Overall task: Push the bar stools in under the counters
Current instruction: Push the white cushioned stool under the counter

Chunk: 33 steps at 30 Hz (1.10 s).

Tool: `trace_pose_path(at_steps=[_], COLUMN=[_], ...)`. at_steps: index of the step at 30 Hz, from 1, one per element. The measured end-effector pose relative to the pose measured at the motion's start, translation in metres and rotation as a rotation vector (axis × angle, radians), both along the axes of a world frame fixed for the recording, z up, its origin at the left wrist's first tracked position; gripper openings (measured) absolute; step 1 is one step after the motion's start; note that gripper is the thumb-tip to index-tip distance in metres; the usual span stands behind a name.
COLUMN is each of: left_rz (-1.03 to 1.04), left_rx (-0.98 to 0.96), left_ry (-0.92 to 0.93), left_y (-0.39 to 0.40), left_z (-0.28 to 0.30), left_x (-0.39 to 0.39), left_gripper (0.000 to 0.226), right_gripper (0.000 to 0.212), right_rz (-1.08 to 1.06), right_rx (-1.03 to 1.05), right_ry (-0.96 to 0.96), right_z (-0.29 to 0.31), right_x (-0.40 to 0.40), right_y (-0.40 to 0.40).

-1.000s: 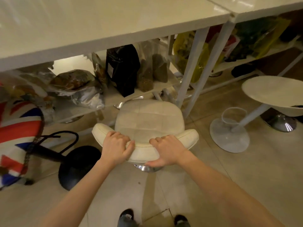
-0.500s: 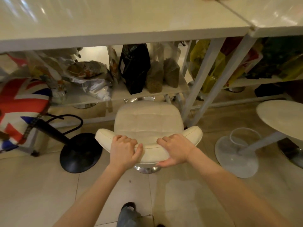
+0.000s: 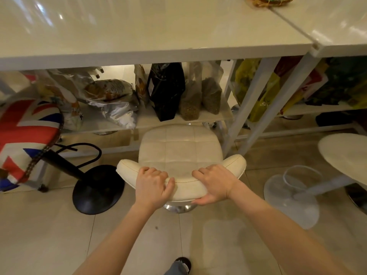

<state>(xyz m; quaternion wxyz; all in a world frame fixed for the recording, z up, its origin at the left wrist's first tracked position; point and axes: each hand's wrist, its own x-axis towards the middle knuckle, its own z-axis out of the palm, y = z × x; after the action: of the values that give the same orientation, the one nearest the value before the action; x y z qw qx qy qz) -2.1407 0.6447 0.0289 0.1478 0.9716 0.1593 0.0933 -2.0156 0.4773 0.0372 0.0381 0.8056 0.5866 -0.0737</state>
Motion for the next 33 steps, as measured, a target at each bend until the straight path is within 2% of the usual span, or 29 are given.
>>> trace_pose_path(at_steps=[16,20,22,25,29,33], left_rz=[-0.044,-0.099,-0.183,-0.379,-0.505,-0.642], left_rx=[0.026,0.063,0.132,0.22,0.17,0.152], left_ry=[0.144,0.145,0.127,0.096,0.068,0.021], left_y=[-0.003,-0.004,-0.004,-0.012,-0.053,-0.123], left_z=[0.007,0.012,0.018,0.03,0.046,0.055], left_x=[0.012,0.013,0.018,0.041,0.096,0.146], left_gripper=[0.05,0.057,0.06,0.062,0.069,0.064], right_gripper=[0.072,0.091,0.099,0.097,0.088,0.081], right_rz=[0.004,-0.058,-0.095,-0.169,-0.333,-0.569], right_rx=[-0.016,-0.007,0.029,0.139,0.252,0.318], right_ry=[-0.022,0.005,0.034,0.075,0.015,-0.062], right_z=[0.004,0.01,0.014,0.025,0.046,0.063], right_x=[0.013,0.008,0.004,0.004,0.016,0.028], right_y=[-0.002,-0.007,-0.015,-0.032,-0.074,-0.144])
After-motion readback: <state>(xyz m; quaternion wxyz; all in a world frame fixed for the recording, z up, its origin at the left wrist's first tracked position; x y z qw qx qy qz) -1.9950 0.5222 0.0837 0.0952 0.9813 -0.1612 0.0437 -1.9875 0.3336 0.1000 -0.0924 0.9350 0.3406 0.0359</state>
